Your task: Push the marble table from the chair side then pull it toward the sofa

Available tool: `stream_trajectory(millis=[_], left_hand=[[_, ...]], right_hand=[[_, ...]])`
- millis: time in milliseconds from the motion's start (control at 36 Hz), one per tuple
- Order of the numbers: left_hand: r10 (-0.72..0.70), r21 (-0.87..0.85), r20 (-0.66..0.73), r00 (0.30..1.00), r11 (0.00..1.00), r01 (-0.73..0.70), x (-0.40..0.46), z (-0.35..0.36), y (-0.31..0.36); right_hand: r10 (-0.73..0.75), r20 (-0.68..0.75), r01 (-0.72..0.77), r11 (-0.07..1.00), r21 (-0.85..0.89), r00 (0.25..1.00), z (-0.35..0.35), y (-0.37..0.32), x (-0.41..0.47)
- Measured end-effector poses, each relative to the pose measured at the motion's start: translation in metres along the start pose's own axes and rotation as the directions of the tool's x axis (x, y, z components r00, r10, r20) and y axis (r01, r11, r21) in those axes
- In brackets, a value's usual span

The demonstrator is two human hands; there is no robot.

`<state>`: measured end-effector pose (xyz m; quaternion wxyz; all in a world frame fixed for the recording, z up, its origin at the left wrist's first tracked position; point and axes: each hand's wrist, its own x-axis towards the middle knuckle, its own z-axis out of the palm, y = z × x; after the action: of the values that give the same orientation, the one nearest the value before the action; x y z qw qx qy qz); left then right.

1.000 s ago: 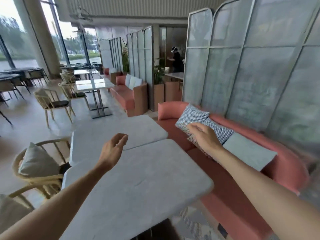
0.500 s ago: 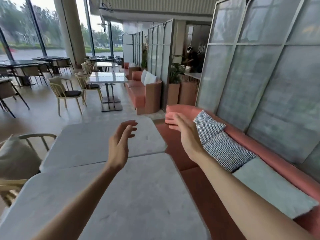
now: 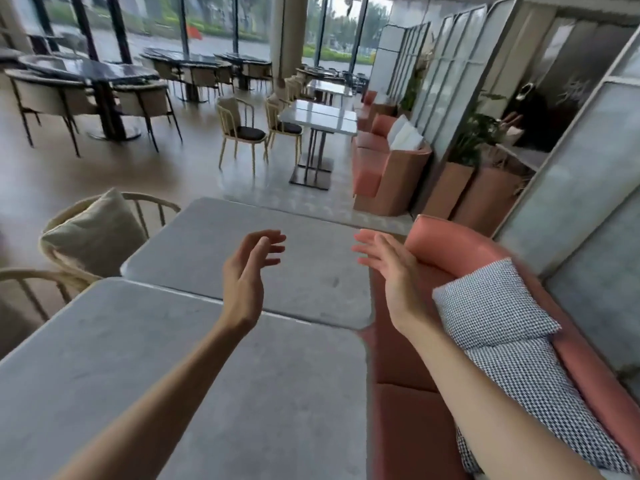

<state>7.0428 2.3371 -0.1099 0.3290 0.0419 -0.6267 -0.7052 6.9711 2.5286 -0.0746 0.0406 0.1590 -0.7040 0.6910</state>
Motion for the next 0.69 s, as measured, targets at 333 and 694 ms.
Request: stream_trajectory(millis=[333, 694], left_hand=[[-0.010, 0.185, -0.433, 0.901, 0.978, 0.100, -0.040, -0.012, -0.027], [0.152, 0.268, -0.693, 0.705, 0.962, 0.056, -0.131, -0.070, 0.009]], right_hand=[[0.047, 0.425, -0.127, 0.979, 0.161, 0.904, 0.053, 0.078, 0.043], [0.007, 0.664, -0.144, 0.978, 0.152, 0.747, 0.116, 0.056, -0.036]])
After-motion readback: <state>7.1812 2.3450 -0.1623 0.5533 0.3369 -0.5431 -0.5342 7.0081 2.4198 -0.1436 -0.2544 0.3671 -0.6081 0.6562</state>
